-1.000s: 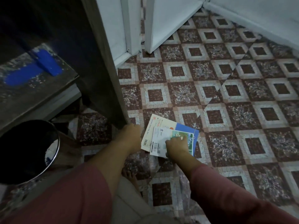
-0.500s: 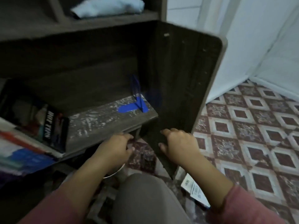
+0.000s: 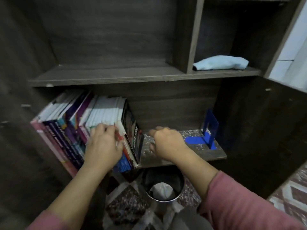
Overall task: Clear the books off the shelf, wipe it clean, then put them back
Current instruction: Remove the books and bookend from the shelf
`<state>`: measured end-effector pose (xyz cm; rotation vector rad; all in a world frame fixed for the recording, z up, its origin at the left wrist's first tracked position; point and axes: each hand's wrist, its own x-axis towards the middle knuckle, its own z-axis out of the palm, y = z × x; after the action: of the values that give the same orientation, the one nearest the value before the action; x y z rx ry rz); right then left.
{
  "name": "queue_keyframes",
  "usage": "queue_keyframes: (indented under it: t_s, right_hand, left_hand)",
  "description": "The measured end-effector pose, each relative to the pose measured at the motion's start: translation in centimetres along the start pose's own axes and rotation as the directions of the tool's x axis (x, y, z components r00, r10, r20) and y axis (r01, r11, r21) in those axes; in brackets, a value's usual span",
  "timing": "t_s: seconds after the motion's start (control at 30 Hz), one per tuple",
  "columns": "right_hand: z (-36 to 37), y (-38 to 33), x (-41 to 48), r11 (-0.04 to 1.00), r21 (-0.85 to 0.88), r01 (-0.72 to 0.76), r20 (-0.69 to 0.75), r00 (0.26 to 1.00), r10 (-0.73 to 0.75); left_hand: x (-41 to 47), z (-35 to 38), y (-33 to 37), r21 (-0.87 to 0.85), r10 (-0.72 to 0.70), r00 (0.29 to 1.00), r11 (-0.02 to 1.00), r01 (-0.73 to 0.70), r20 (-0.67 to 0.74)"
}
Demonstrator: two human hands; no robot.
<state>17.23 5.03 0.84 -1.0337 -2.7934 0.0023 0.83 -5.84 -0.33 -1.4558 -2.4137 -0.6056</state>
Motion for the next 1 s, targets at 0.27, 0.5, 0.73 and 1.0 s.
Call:
queue_keyframes:
  t_s: [0.27,0.5,0.73,1.0]
  right_hand:
    - [1.2,-3.8,5.3,0.976,0.072,0.206,-0.052,0.978,-0.203]
    - [1.4,-4.4,7.3,0.954,0.103,0.283,-0.053,0.959,-0.279]
    - [1.3,-2.8,8.1,0.933,-0.057,0.354,-0.142,0.922,-0.359]
    - [0.8,-1.0,10.4,0.851,-0.284,0.441,-0.179,0.848,-0.499]
  left_hand:
    - [0.5,0.3,-2.2,0.020,-0.016,1.000,1.000,0.016,0.018]
    - [-0.3,1.9,-2.5,-0.014,-0.011,1.000,1.000,0.011,-0.016]
    - [-0.5,1.9,-2.7,0.019,-0.001,1.000,1.000,0.001,0.007]
    - [-0.4,1.8,-2.4,0.025,-0.017,1.000,1.000,0.016,0.023]
